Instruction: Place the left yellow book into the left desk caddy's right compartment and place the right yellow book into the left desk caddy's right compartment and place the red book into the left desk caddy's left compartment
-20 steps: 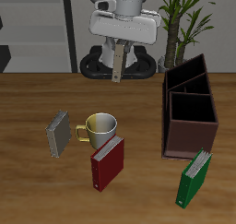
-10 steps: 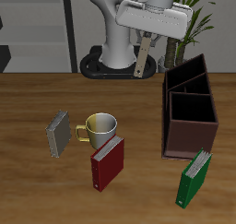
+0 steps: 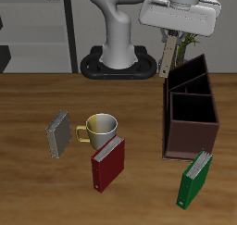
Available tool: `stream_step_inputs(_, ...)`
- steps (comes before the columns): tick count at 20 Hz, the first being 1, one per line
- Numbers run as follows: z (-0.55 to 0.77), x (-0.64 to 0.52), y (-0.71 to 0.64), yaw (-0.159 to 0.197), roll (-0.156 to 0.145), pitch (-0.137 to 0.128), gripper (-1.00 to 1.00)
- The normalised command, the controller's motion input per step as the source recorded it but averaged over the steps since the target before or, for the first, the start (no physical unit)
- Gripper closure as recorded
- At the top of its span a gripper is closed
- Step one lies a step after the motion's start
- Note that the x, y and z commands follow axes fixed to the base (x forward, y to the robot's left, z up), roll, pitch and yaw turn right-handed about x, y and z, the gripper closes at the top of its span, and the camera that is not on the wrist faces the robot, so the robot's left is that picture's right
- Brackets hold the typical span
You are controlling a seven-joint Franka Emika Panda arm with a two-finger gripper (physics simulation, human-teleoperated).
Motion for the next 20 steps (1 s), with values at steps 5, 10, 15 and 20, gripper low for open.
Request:
stream_step_inputs(5,0.21,0.34,0.43,-0.072,0.035,0.077,1.00)
stream_step_inputs(10,0.11,0.32,0.46,0.017,0.000,0.021,1.00)
stream_step_inputs(15,0.11,0.38,0.41,-0.002,0.000,0.039,1.00)
stream_step_inputs(20,-0.09,0.29,0.14,-0.034,-0.002,0.059,1.00)
